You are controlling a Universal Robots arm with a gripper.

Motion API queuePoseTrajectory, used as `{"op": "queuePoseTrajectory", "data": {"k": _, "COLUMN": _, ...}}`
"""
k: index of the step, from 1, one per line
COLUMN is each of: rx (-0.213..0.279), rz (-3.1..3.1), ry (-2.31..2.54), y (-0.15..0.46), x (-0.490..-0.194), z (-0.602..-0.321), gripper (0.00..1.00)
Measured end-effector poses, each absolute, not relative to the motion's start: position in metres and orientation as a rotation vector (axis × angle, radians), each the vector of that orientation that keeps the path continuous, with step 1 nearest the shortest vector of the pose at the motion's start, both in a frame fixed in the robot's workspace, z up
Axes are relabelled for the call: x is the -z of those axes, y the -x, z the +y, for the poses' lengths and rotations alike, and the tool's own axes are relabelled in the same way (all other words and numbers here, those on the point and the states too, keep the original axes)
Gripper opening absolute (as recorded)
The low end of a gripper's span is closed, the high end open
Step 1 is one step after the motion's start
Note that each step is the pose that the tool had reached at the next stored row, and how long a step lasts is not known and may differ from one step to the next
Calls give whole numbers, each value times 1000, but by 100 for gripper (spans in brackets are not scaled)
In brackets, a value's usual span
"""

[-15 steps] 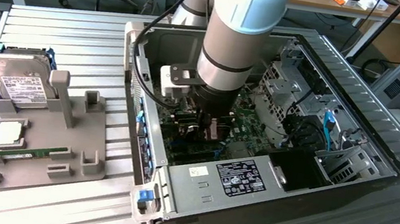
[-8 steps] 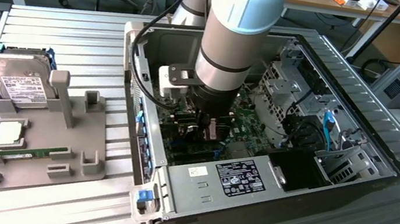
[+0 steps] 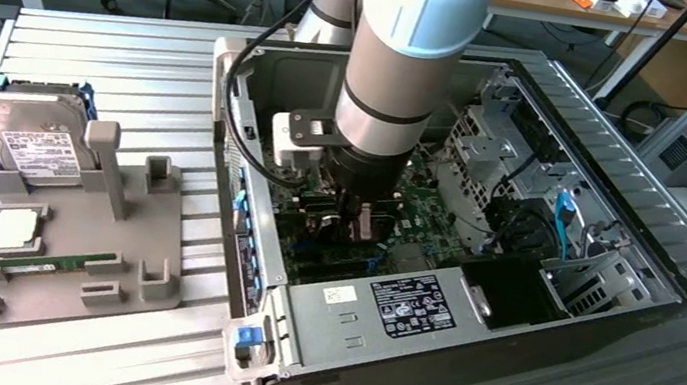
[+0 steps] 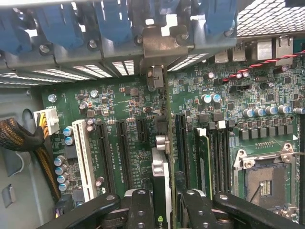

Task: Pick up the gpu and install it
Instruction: 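Insert the gpu into the slot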

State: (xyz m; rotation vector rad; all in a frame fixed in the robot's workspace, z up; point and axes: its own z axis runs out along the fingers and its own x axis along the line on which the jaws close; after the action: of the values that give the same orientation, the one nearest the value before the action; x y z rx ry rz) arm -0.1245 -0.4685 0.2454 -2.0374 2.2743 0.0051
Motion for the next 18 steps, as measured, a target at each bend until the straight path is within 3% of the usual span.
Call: {"op": "queuePoseTrajectory", "data": {"k": 18, "rx": -3, "rz": 2273, "ry": 2037, "y": 125, "x": -246, "z": -469, "gripper": 27}}
